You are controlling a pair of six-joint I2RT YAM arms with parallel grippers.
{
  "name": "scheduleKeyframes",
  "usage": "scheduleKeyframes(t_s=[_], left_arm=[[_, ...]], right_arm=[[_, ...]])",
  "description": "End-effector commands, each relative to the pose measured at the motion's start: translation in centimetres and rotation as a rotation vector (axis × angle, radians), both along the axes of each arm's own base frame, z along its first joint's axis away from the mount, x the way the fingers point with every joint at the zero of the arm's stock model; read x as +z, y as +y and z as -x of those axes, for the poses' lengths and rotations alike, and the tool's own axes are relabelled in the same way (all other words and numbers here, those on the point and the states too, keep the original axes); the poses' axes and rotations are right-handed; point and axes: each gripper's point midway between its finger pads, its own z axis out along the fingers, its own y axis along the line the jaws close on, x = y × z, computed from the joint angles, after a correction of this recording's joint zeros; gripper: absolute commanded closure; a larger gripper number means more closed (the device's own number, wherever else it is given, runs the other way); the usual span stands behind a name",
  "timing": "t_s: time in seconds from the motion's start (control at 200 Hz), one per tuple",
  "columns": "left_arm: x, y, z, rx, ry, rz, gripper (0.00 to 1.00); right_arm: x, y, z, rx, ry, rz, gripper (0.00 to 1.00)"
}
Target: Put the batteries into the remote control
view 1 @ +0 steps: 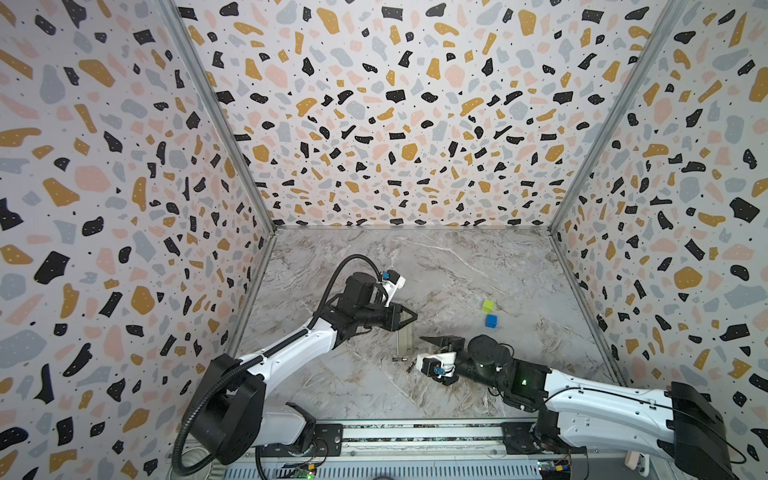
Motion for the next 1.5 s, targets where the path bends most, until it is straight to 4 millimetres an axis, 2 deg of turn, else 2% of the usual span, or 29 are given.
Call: scheduleKeyframes(t_s=[0.0,0.235,0.576,1.106,1.296,1.497], left_arm=[[-0.2,-0.6,0.3,-0.027,0.023,0.045,1.0],[-0.8,-0.9,0.5,-0.041,0.056,0.065,1.0],[-0.8,-1.1,0.7,-0.051,0.065,0.08,1.0],[-0.7,-1.2,0.9,-0.062,0.075,0.097,1.0],[-0.9,-1.3,1.0,-0.066,0.089,0.104,1.0],[-1.0,-1.3,1.0,-0.064,0.095,0.104,1.0]], right_arm=[[1.9,0.6,-0.6,0.001,-0.102,-0.039,0.49],[-0.4,1.5,-1.6,-0.005,-0.104,0.022,0.49],[-2.0,2.0,-1.9,0.02,-0.055,0.081,0.49],[-3.2,2.3,-2.3,0.015,-0.062,0.123,0.53],[-4.3,2.2,-3.0,-0.014,-0.075,0.164,0.54],[-4.4,2.0,-3.6,-0.058,-0.117,0.183,0.58]])
